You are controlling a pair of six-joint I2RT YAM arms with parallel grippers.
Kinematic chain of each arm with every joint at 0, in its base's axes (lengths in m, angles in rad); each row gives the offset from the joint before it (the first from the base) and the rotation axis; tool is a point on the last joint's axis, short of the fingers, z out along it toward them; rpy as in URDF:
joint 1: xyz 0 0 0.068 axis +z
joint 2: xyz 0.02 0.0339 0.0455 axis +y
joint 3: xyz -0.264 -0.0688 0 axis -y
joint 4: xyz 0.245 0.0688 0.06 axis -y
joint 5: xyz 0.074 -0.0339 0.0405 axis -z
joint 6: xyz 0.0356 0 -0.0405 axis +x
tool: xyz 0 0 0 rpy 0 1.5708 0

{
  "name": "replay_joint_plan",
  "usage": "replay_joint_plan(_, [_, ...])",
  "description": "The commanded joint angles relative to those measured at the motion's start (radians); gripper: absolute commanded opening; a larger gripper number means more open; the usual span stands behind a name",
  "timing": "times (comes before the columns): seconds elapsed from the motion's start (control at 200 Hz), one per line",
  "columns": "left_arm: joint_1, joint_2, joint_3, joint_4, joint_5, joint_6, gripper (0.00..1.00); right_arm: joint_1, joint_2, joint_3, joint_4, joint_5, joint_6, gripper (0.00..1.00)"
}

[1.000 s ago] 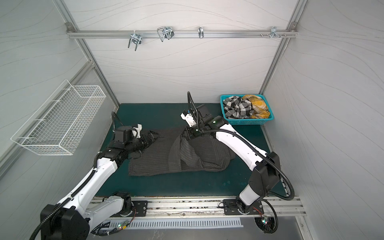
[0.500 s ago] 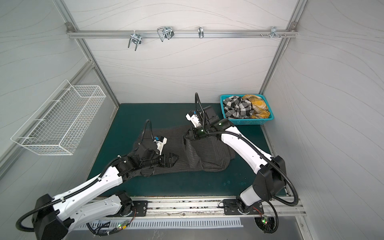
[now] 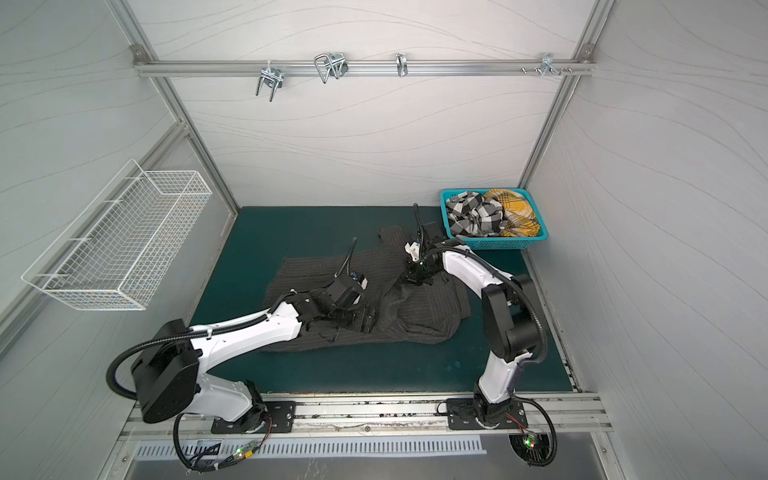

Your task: Fold and stack the long sleeve shirts

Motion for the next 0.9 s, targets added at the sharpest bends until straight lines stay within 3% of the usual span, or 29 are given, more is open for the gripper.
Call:
replay_joint_plan(0.0, [-0.004,0.064,0.064,0.023,-0.024,0.020,0.83,0.004,-0.033,-0.006,-0.010,0.033,0.002,0.40])
replay_joint_plan(0.04, [-0.004,0.074,0.066,0.034,-0.015,0.008,0.83,0.009,-0.057,-0.010,-0.027,0.068,0.001,0.54])
replay_joint_plan(0.085, [-0.004,0.075,0.065,0.045,-0.011,-0.008,0.82,0.022,-0.087,-0.014,-0.058,0.131,0.001,0.61])
replay_joint_plan(0.175, [0.000,0.066,0.073,0.018,-0.046,-0.053,0.77,0.064,-0.135,-0.001,-0.170,0.326,-0.001,0.67])
replay_joint_plan(0.245, [0.025,0.045,0.072,-0.026,-0.067,-0.113,0.69,0.098,-0.171,-0.002,-0.215,0.391,-0.005,0.66])
replay_joint_plan(0.32, [0.050,-0.004,0.018,0.017,-0.025,-0.143,0.68,0.118,-0.209,-0.009,-0.221,0.367,0.018,0.64])
replay_joint_plan(0.4, [0.050,-0.040,-0.031,0.084,0.001,-0.104,0.74,0.133,-0.219,-0.008,-0.228,0.339,0.056,0.61])
replay_joint_plan(0.485, [0.049,-0.020,0.009,0.019,-0.005,-0.056,0.74,0.156,-0.209,-0.002,-0.218,0.288,0.083,0.55])
replay_joint_plan(0.55, [0.049,-0.002,0.026,-0.012,-0.020,-0.046,0.71,0.173,-0.179,0.020,-0.220,0.267,0.092,0.50])
replay_joint_plan(0.65, [0.047,0.004,0.013,0.024,-0.006,-0.037,0.70,0.194,-0.136,0.061,-0.249,0.291,0.100,0.51])
replay_joint_plan(0.79, [0.046,0.040,0.014,0.039,0.003,-0.045,0.67,0.187,-0.075,0.044,-0.148,0.151,0.134,0.50])
replay_joint_plan(0.895, [0.041,0.066,0.017,0.067,0.024,-0.035,0.74,0.171,-0.005,0.084,-0.155,0.146,0.131,0.45])
